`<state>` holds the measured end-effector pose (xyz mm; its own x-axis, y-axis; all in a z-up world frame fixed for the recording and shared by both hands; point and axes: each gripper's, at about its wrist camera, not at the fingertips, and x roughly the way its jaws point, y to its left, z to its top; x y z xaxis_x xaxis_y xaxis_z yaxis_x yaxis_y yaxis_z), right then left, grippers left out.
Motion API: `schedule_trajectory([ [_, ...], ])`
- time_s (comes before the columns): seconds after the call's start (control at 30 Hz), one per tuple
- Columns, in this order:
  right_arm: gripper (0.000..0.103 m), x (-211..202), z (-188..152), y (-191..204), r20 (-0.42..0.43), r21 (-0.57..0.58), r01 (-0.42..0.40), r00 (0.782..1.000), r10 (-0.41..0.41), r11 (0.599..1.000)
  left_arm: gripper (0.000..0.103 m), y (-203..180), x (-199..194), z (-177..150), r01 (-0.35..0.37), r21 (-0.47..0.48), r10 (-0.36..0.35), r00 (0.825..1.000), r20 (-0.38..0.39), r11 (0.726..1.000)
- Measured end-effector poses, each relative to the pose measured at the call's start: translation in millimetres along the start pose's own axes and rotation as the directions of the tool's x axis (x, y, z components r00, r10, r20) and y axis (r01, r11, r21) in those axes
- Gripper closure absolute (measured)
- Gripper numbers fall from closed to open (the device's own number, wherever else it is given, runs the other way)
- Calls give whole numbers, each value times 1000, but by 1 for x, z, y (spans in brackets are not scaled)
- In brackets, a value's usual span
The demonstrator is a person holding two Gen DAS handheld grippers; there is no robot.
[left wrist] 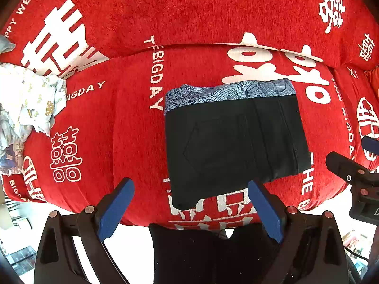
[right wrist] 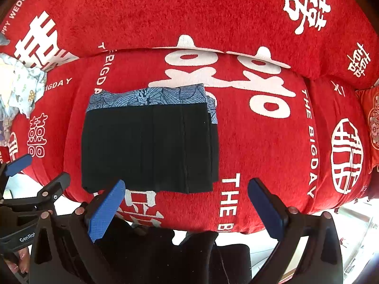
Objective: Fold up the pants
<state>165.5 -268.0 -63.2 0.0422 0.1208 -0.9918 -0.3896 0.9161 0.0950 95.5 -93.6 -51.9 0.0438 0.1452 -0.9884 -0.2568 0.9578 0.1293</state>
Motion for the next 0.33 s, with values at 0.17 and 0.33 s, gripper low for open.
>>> schedule_trajectory([
  [0.17, 0, 0, 1, 0, 0, -2, 1, 1000, -1, 1000, 6, 1, 0, -2, -5, -9, 5, 1000, 3, 1000],
  [0.33, 0, 0, 1, 0, 0, -1, 1, 1000, -1, 1000, 6, 4, -1, -3, -1, -19, 2, 1000, 15, 1000],
])
